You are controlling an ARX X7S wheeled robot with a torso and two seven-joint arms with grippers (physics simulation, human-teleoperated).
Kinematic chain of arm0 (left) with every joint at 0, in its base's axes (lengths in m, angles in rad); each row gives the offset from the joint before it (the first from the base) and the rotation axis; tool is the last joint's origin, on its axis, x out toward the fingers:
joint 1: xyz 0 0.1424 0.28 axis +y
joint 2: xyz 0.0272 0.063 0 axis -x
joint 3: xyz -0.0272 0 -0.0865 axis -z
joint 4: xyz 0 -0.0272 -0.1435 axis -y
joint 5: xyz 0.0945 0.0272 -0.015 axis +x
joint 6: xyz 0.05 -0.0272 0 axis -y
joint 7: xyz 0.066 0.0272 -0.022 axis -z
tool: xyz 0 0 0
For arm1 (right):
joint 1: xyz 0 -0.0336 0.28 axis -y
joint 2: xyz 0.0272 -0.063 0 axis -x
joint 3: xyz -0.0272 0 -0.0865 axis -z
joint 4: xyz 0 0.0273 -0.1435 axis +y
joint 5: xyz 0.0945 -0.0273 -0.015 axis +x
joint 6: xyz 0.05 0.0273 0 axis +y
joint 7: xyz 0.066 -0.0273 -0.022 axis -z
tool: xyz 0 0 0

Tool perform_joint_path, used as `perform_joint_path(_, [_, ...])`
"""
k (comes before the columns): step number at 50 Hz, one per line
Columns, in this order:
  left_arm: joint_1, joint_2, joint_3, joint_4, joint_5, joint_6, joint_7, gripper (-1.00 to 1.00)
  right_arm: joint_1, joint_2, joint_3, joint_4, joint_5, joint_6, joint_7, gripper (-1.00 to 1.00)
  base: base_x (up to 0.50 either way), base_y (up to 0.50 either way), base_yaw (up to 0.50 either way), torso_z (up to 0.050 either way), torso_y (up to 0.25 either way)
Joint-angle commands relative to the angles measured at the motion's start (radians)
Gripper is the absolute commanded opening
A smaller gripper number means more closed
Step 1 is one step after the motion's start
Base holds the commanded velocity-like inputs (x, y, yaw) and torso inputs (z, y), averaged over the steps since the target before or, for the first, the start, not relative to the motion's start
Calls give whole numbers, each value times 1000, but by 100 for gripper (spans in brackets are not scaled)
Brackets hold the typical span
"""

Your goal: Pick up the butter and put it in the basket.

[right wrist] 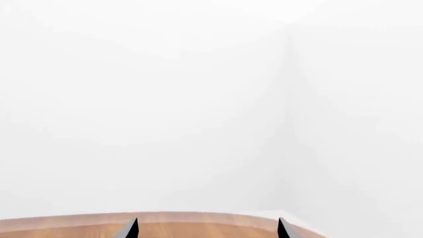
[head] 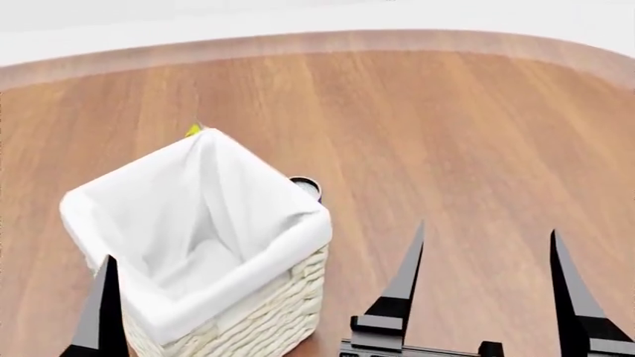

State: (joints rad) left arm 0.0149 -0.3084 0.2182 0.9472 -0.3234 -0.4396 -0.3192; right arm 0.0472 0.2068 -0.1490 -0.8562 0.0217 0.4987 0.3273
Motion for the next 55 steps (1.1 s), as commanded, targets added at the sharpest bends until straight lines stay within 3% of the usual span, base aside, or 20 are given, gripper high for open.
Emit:
perform_joint_path(1, [-2, -4, -11, 4, -29, -6, -8, 100, 4, 11, -8, -4, -2, 12, 17, 100, 0, 0, 0, 50, 0])
perform_joint_path(33, [-3, -35, 3, 19, -47, 15, -34, 100, 17, 32, -30, -18, 12, 38, 46, 100, 0, 0, 0, 49, -1])
perform_joint_path(55, [-20, -71, 43, 25, -46, 14, -65, 100, 28, 45, -30, -52, 23, 60, 63, 100, 0, 0, 0, 49, -124])
